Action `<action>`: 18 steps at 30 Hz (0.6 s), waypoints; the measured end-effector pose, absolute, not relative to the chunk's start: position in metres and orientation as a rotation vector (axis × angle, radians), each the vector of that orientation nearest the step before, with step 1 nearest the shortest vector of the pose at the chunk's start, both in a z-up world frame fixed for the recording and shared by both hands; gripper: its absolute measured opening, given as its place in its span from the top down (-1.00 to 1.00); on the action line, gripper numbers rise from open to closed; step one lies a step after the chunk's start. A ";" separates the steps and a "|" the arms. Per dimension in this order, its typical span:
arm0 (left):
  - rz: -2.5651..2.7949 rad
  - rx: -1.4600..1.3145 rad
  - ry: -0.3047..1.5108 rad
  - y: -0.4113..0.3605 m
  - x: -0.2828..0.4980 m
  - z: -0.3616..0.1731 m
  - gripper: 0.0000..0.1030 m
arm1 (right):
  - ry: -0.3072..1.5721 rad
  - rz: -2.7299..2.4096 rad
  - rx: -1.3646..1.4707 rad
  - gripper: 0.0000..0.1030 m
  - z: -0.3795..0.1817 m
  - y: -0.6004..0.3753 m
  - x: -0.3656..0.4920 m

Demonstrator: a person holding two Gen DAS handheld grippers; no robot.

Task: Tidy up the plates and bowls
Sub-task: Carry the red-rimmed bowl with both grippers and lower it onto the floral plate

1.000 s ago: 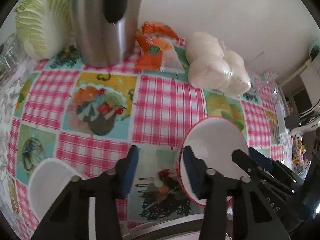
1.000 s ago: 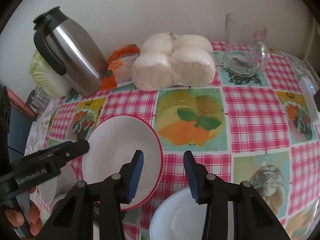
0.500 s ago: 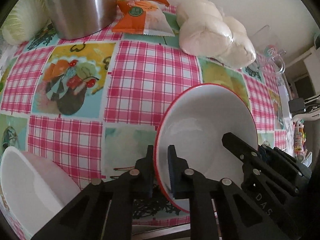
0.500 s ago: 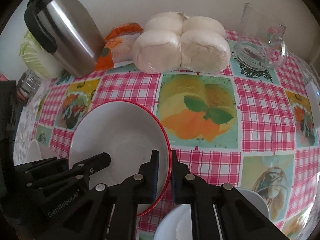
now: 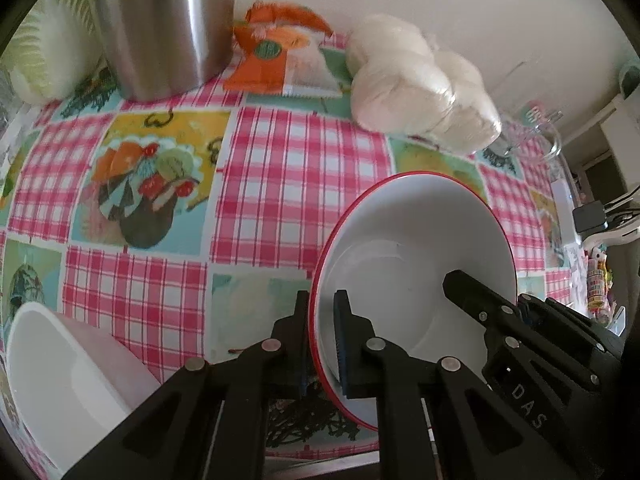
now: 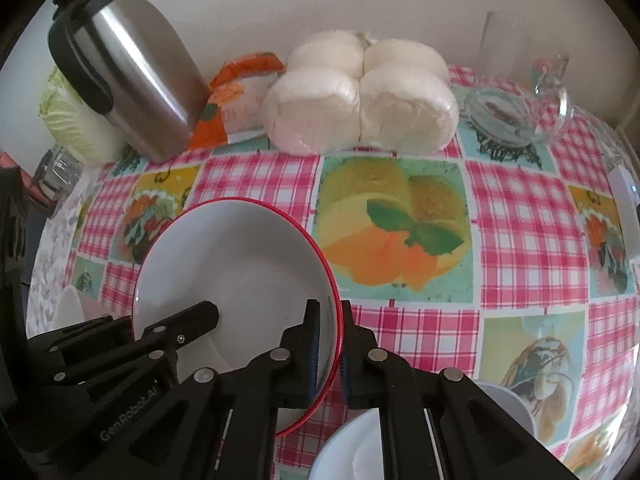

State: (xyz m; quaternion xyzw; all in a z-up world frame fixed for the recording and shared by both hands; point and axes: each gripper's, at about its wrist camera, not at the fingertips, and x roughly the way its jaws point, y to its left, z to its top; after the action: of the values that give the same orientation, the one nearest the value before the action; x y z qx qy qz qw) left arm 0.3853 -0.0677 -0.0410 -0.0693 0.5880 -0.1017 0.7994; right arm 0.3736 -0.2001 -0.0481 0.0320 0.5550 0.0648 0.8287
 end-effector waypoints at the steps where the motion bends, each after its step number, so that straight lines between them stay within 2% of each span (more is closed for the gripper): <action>1: -0.222 -0.151 1.251 -0.067 0.385 -0.038 0.78 | 1.164 0.136 0.068 0.82 -0.044 -0.201 0.373; 11: -0.233 -0.150 1.119 -0.058 0.359 0.023 0.78 | 1.035 0.154 0.065 0.82 0.011 -0.205 0.350; 18: -0.236 -0.192 1.053 -0.049 0.322 0.047 0.78 | 0.988 0.179 0.031 0.82 0.037 -0.198 0.315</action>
State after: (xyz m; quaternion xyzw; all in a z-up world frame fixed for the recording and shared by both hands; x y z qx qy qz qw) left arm 0.3216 -0.0495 0.0469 -0.0913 0.5007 -0.1119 0.8535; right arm 0.3151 -0.1979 0.0372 0.0147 0.4734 0.0857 0.8765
